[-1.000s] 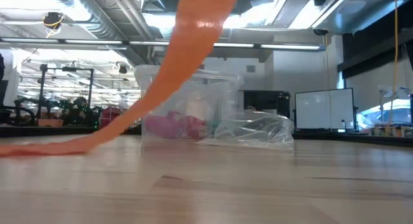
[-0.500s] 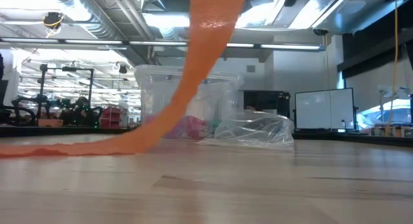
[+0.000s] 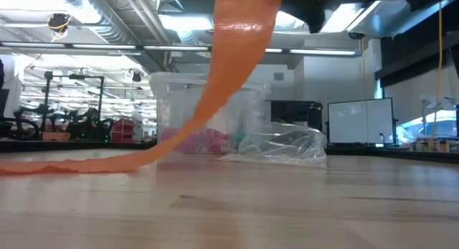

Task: Roll bandage
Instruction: Roll the orange bandage

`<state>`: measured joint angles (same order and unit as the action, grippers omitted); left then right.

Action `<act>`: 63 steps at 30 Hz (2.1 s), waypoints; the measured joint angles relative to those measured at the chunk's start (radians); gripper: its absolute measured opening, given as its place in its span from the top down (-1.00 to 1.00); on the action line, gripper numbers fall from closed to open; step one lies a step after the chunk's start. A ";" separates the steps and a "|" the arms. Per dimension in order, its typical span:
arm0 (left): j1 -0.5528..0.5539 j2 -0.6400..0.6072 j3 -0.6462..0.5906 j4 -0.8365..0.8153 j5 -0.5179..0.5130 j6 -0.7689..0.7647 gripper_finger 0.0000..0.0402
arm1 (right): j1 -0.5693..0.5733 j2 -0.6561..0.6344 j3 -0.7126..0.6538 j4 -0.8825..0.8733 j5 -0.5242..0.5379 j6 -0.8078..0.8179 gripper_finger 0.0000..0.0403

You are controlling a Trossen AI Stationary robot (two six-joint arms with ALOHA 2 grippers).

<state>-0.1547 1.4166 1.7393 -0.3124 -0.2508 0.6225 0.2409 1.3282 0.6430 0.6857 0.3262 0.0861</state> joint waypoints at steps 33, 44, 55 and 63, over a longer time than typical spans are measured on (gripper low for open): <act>0.069 -0.011 0.000 0.026 -0.228 0.255 0.99 | 0.217 -0.150 0.103 -0.110 -0.189 -0.270 0.98; 0.088 0.001 -0.154 -0.116 -0.234 0.144 0.99 | 0.328 -0.226 0.238 -0.201 -0.169 -0.307 0.98; -0.002 0.028 -0.509 0.282 -0.073 -0.044 1.00 | 0.357 -0.225 0.532 -0.287 -0.003 -0.406 0.98; -0.099 0.101 -0.646 0.532 0.027 -0.032 1.00 | 0.203 -0.230 0.557 -0.342 0.127 -0.388 0.98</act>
<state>-0.2533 1.5178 1.0935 0.2194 -0.2235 0.5905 0.4444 1.0978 1.1999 0.3439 0.4533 -0.3023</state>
